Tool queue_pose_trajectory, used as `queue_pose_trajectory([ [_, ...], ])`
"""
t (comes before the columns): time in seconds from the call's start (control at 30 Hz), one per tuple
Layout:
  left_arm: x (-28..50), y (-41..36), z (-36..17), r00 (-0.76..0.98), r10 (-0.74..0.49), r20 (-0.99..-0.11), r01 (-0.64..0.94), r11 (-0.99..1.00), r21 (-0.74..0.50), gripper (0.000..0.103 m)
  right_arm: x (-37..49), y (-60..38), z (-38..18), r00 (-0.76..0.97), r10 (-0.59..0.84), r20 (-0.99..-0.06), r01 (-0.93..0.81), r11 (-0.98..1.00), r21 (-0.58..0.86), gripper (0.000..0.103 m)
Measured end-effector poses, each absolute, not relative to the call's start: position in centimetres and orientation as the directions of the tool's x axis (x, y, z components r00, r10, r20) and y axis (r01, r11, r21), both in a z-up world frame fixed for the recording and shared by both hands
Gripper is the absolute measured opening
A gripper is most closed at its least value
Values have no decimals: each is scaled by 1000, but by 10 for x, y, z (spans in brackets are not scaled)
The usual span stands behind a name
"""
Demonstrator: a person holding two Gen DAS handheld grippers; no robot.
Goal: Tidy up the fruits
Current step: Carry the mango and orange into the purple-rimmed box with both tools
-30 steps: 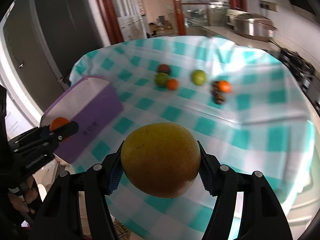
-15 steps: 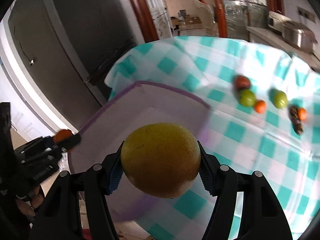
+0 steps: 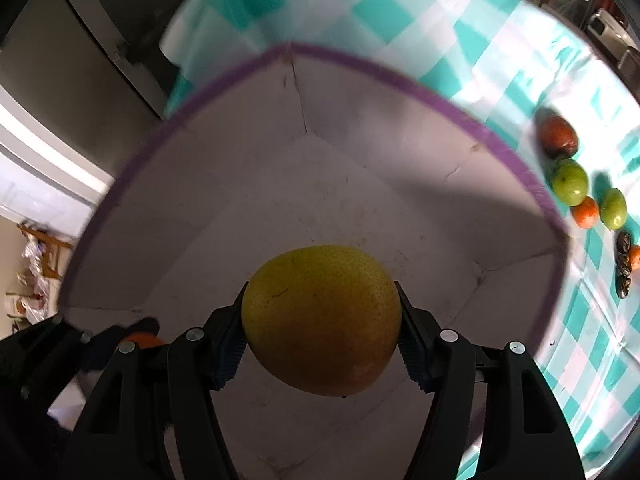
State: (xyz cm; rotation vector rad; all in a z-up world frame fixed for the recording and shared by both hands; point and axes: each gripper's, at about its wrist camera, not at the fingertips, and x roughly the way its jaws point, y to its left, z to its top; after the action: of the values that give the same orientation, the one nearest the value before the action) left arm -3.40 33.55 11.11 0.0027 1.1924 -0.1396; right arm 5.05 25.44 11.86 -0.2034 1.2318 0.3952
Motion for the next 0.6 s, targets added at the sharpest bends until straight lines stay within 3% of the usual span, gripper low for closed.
queue_pose_trajectory([
  [0.27,-19,332,81,224,-105,-969,99,992,-85,36,80,287,76,144,60,-988,-496,868,-20,64],
  [0.57,-15,323,61,152,-61,-987,44,998,-55,38,83,286,59,64,39,-997,-518,855,1,65],
  [0.6,-15,323,61,153,-52,-987,39,998,-47,42,83,285,58,56,41,-998,-516,856,6,65],
])
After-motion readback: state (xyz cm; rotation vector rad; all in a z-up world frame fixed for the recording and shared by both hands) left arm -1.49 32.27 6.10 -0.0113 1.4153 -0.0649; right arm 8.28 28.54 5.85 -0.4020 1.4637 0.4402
